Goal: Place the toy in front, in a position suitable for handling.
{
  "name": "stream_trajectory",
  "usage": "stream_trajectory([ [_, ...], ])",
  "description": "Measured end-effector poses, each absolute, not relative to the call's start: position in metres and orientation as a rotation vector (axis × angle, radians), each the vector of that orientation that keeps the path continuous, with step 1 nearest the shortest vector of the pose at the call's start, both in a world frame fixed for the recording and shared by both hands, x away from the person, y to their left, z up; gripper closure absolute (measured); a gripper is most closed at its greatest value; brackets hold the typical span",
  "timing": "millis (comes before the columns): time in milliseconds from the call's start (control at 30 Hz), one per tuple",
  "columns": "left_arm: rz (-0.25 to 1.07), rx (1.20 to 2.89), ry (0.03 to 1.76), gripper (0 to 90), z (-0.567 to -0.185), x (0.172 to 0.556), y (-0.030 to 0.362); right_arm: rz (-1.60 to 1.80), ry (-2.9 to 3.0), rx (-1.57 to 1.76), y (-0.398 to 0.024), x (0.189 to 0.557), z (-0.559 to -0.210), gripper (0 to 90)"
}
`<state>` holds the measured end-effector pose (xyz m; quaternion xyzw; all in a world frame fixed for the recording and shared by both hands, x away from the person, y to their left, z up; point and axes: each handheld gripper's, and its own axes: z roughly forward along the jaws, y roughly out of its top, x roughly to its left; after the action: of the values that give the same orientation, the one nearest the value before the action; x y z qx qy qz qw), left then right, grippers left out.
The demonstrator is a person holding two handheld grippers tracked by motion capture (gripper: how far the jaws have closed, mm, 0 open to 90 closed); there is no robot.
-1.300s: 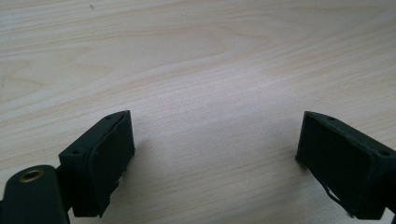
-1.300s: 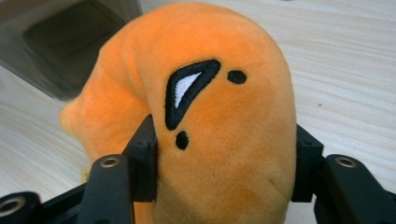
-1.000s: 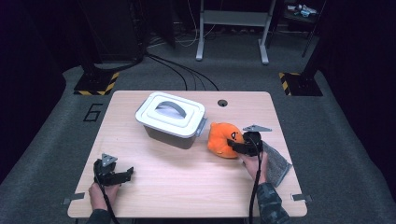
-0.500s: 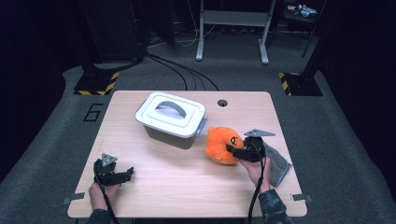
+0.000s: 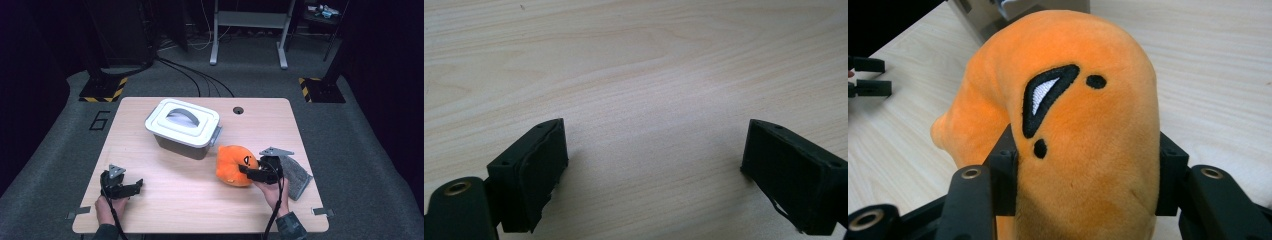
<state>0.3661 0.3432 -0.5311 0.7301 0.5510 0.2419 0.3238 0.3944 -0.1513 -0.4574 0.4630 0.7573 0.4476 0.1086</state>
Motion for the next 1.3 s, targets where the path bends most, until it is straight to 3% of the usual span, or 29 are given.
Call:
stream_trajectory([
  [700,0.634,1.914,1.445,10.7,-0.531,0.366,0.343,1.321,2.325,1.316,-0.134,0.371,-0.471,42.2],
  [767,0.643,1.907,1.446,10.7,-0.532,0.366,0.343,1.277,2.341,1.309,-0.130,0.372,-0.475,38.9],
  [933,0.643,1.907,1.446,10.7,-0.532,0.366,0.343,1.243,2.339,1.284,-0.128,0.373,-0.474,15.1],
  [1167,0.645,1.907,1.448,10.7,-0.531,0.366,0.343,1.283,2.273,1.227,-0.140,0.365,-0.456,2.6],
  [1300,0.653,1.899,1.458,10.5,-0.531,0.365,0.342,1.246,2.256,1.223,-0.152,0.362,-0.447,0.0],
])
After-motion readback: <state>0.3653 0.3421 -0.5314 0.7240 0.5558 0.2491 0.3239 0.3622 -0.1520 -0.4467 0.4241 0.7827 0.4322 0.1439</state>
